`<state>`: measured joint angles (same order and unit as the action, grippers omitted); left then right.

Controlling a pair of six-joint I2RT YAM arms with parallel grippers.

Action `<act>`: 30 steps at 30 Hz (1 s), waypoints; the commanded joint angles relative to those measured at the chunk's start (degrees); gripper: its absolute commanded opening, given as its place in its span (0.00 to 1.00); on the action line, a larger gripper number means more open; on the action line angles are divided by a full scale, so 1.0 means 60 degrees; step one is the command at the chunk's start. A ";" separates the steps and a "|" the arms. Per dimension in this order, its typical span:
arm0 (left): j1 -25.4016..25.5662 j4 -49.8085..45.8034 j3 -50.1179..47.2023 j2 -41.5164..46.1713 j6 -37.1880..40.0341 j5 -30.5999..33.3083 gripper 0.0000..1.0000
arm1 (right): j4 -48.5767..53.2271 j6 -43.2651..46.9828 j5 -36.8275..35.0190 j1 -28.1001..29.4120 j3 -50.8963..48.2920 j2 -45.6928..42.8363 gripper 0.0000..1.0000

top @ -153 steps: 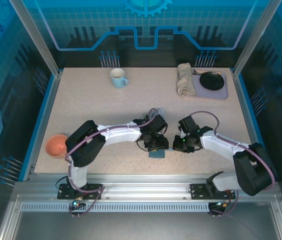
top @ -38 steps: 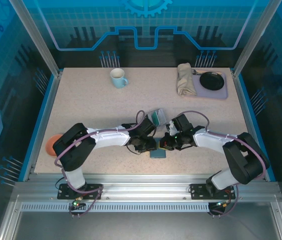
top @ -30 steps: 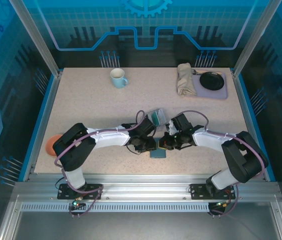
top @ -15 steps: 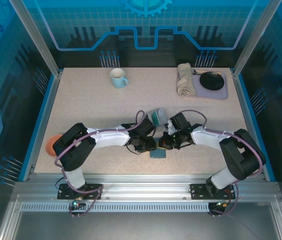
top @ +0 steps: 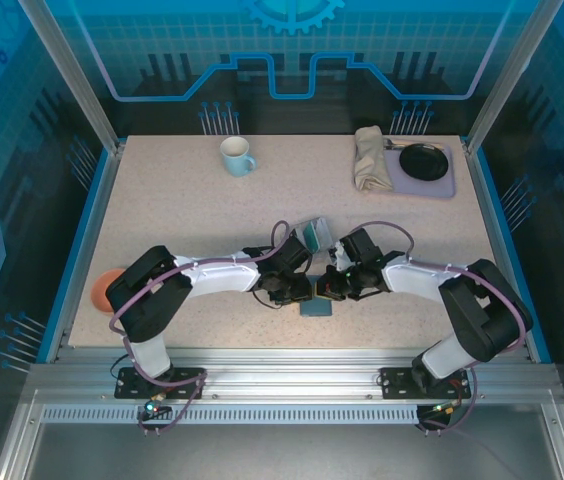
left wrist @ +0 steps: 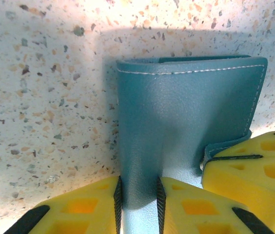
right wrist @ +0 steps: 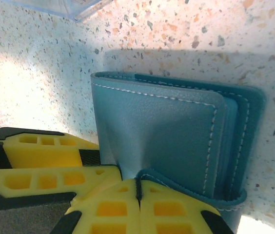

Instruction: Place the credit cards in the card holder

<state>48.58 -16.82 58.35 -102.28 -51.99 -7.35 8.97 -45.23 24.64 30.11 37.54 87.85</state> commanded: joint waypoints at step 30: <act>-0.3761 -0.0686 -0.2656 0.6212 0.4838 0.8786 0.99 | -0.0838 0.6487 -1.0118 -0.2419 -0.0383 -0.3707 1.00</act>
<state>30.87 -25.30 46.30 -69.34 -32.12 38.98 14.81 -12.29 -32.84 19.05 37.80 64.03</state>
